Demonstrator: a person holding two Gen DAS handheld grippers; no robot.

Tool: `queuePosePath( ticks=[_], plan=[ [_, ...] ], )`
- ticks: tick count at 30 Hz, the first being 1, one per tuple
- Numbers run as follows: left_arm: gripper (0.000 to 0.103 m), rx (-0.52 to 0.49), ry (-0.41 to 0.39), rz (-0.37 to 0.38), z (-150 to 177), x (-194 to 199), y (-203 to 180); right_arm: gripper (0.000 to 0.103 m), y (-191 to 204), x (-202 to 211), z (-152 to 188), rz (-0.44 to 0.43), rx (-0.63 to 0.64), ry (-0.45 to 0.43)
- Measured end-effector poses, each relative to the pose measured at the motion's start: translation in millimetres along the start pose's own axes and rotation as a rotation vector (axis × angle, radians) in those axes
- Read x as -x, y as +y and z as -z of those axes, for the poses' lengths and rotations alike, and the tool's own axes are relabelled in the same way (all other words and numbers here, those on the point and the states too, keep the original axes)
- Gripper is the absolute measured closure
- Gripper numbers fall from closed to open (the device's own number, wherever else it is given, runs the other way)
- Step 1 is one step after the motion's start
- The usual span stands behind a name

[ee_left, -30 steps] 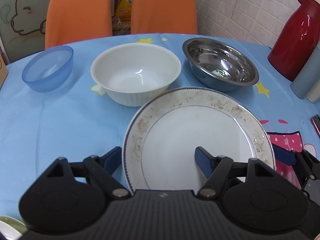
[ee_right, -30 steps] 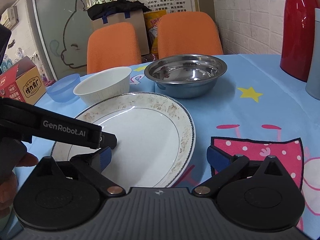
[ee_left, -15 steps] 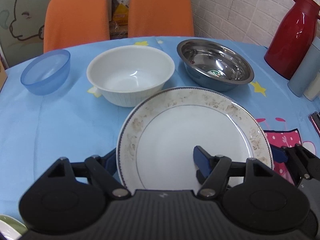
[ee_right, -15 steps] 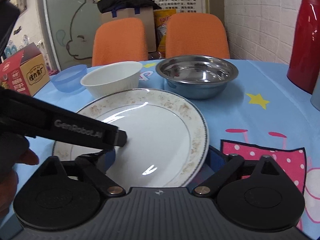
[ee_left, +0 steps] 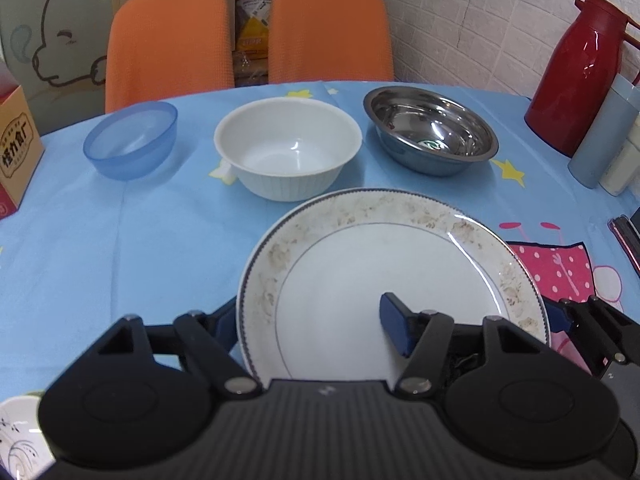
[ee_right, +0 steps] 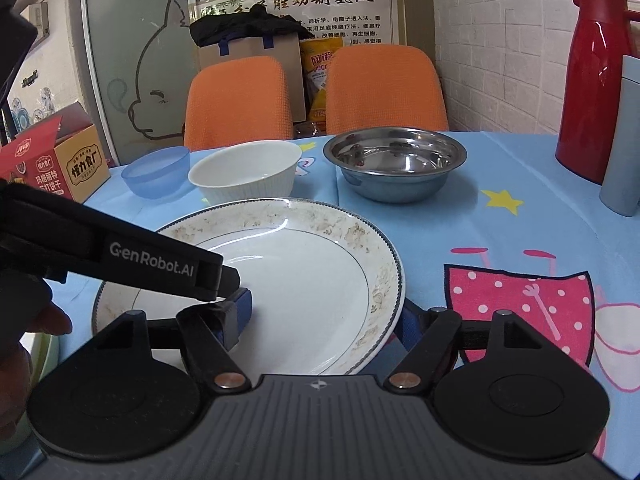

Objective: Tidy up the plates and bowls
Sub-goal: 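Carry the gold-rimmed plate onto the plate stack and release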

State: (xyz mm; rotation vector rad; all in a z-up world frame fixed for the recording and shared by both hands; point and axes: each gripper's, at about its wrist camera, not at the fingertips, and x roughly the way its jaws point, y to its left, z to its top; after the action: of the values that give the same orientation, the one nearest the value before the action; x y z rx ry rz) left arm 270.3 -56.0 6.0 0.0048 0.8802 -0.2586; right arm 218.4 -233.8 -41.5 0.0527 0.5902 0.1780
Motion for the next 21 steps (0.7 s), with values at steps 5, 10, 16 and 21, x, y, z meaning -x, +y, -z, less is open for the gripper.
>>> queuePosePath(
  ticks=[5,10,16,21],
  plan=[
    [0.041,0.009,-0.036,-0.015,11.7,24.5,0.8,0.000,12.2,19.9,4.4,-0.007,0.001,-0.027],
    [0.041,0.034,-0.079,-0.006,24.3,57.7,9.4,0.000,28.6,42.4,4.4,-0.022,0.016,-0.054],
    [0.041,0.075,-0.141,-0.032,45.8,100.6,38.1,0.000,63.8,63.9,5.1,-0.069,0.065,-0.085],
    [0.041,0.127,-0.161,-0.073,77.6,130.9,75.0,0.000,102.9,73.5,12.3,-0.126,0.124,-0.090]
  ],
)
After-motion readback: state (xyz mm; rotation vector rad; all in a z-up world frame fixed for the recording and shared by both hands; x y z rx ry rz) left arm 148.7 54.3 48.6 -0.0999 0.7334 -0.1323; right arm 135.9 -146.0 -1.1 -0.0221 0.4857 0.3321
